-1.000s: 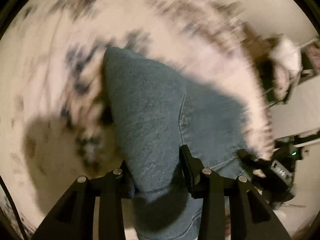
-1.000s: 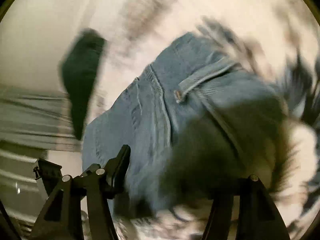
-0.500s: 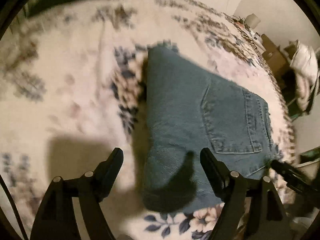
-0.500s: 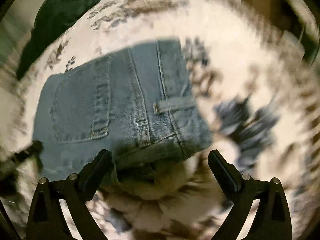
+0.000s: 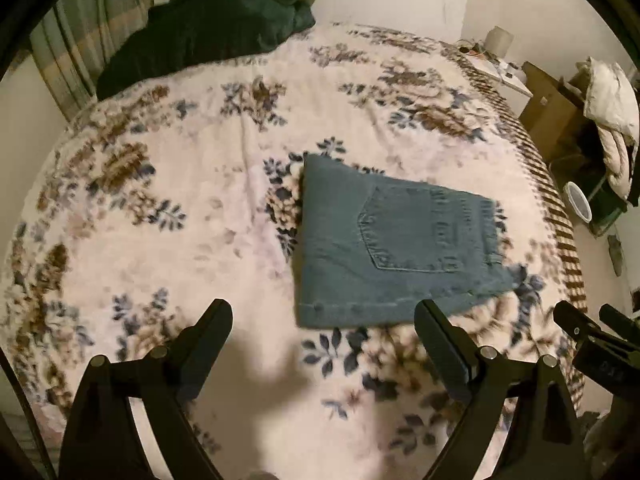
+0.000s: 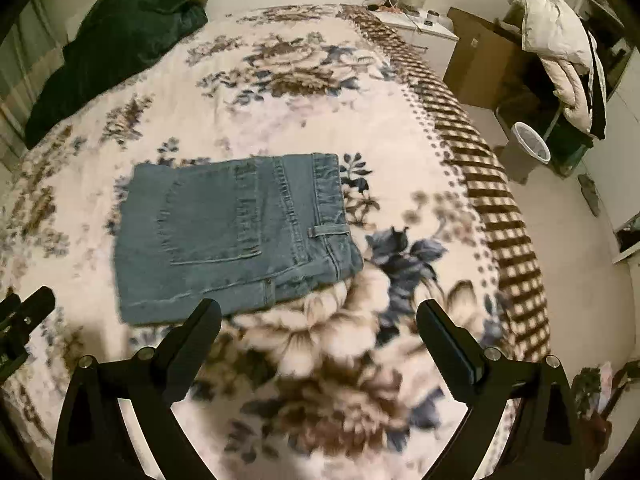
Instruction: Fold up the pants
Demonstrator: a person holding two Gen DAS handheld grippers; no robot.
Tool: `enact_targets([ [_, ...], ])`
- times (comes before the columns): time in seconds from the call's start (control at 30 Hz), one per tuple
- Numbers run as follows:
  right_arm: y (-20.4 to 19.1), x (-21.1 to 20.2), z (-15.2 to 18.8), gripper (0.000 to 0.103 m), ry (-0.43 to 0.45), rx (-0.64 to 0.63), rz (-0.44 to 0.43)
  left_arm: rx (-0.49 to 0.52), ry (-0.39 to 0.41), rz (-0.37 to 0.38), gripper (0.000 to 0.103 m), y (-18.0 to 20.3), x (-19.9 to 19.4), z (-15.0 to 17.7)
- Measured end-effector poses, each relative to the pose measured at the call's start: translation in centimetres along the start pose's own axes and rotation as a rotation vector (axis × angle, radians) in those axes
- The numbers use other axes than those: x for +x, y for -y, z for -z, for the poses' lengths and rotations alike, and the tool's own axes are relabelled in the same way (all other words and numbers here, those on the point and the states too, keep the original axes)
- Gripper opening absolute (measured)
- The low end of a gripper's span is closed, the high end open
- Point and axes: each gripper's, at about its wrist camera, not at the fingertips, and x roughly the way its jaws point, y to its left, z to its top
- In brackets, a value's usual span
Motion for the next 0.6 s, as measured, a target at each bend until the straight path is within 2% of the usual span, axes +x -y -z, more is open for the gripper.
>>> enact_targets([
  [0.2,1.4,-11.1,1.6,0.1,0.079,0.001,-0.008,0.072,0.071,-0.011,0.093,2.0,-10.6,1.2],
  [0.4,3.2,-24.3,3.9,0.1,0.17,-0.006,-0.003,0.077,0.11,-0.006,0.093,3.2,-20.7,3.1],
  [0.6,4.5,-36.2,6.9,0.1,0.209,-0.012,-0.03,0.072,0.16,0.012,0.093,3.5,-31.2,5.6],
])
